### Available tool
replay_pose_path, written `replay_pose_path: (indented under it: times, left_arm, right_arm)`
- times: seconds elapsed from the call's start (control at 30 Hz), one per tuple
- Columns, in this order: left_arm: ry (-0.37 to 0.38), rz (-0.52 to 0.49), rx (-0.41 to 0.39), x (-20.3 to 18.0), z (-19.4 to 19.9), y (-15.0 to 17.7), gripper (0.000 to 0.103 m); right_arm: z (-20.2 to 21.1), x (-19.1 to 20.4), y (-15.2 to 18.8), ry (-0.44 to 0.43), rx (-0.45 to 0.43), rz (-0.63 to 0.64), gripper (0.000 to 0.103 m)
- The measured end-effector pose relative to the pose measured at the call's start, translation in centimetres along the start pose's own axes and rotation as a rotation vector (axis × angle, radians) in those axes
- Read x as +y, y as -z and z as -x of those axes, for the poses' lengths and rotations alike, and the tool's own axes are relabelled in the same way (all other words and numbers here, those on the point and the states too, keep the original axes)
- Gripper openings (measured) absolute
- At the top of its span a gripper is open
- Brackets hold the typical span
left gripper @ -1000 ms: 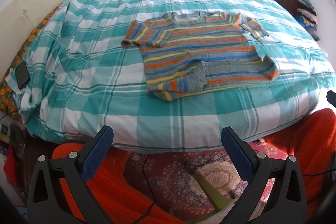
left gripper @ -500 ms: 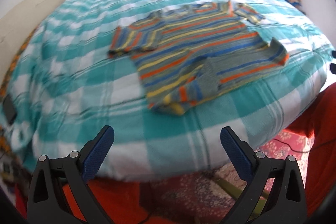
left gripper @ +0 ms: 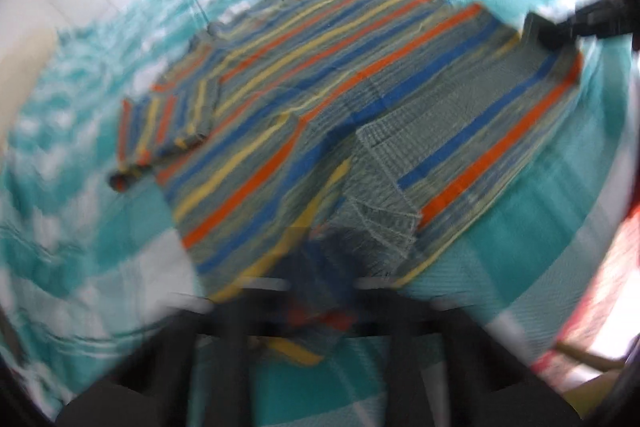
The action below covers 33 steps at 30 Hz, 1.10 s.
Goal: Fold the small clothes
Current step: 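Grasp the sweater hem with both grippers and lift it up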
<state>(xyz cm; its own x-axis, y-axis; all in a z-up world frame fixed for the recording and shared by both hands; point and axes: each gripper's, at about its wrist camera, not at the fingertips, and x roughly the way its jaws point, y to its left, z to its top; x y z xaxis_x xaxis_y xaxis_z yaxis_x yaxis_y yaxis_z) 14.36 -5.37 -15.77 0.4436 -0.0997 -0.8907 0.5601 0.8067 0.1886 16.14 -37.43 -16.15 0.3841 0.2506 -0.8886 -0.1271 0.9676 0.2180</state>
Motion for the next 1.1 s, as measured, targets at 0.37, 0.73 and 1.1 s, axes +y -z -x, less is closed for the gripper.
replay_pose_path:
  times: [0.37, 0.73, 1.1]
  left_arm:
    - [0.321, 0.078, -0.030, 3.5, 11.8, 10.3, 0.006]
    - [0.418, 0.593, 0.010, 4.4, 5.5, 12.1, 0.062]
    - [0.625, 0.752, 0.092, 2.5, -0.9, 8.9, 0.005]
  right_arm:
    - [8.8, 3.1, 9.0, -0.193, -0.027, 0.316, 0.007]
    - [9.5, -2.7, 11.6, -0.140, -0.028, -0.015, 0.049]
    - [8.3, -5.6, 11.7, -0.323, -0.027, -0.381, 0.050]
